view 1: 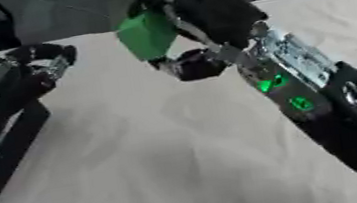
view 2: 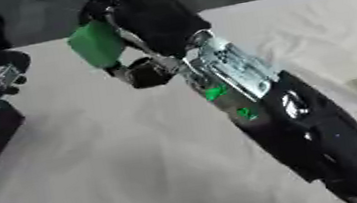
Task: Pick up the objects with one hand, pass them to the other hand, and then place them into the box on the other side of the table.
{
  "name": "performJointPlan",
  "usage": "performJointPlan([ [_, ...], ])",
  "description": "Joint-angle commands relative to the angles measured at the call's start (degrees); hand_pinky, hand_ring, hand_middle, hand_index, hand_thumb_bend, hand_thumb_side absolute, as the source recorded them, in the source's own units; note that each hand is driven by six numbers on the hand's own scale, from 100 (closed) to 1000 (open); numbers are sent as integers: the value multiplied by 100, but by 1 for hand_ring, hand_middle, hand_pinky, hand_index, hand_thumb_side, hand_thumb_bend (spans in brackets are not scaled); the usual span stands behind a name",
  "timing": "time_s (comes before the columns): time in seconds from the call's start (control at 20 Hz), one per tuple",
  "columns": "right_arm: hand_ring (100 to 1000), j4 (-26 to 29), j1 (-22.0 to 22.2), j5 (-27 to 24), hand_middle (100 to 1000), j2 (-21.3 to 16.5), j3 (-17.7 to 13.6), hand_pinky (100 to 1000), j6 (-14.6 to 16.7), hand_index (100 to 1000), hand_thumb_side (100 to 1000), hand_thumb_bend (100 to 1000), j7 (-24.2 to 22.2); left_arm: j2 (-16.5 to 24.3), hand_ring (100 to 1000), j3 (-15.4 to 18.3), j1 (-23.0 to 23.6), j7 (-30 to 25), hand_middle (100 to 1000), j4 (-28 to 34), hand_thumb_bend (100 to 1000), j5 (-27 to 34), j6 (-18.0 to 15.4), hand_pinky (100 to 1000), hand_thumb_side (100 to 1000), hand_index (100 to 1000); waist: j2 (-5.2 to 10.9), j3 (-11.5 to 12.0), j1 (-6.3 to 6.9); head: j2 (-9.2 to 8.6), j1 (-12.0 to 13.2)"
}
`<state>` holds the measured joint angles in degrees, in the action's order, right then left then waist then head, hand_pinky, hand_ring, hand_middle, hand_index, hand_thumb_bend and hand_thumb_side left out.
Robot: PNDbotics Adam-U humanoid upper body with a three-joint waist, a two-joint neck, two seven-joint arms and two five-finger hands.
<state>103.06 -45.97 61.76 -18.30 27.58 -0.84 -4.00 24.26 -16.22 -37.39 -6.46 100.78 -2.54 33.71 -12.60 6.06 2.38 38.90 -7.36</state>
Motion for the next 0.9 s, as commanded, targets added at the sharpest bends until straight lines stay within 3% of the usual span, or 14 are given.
performJointPlan([
  [0.05,525,-106,-58,452,517,274,155,581,157,583,100,205,86,79,761,-72,-167,-197,802,104,430,-156,62,802,568,839,124,23,16,-33,26],
  [0.3,523,-531,16,923,516,591,274,577,151,582,100,210,235,96,780,-119,-168,-888,811,359,548,-467,-55,836,497,837,113,51,14,-49,6],
  [0.5,519,-747,56,1128,514,707,307,573,44,582,100,204,372,109,797,5,-110,-1456,818,555,594,-842,-125,870,535,846,110,73,8,-51,-12],
  [0.7,511,-822,85,1159,512,775,338,566,12,580,100,198,420,120,801,120,-46,-1790,820,729,579,-1139,-94,877,552,849,109,84,2,-56,-29],
  [0.9,508,-810,105,1129,510,789,366,562,32,577,100,193,469,152,800,269,29,-1721,820,892,555,-1201,51,876,537,849,107,97,2,-59,-57],
])
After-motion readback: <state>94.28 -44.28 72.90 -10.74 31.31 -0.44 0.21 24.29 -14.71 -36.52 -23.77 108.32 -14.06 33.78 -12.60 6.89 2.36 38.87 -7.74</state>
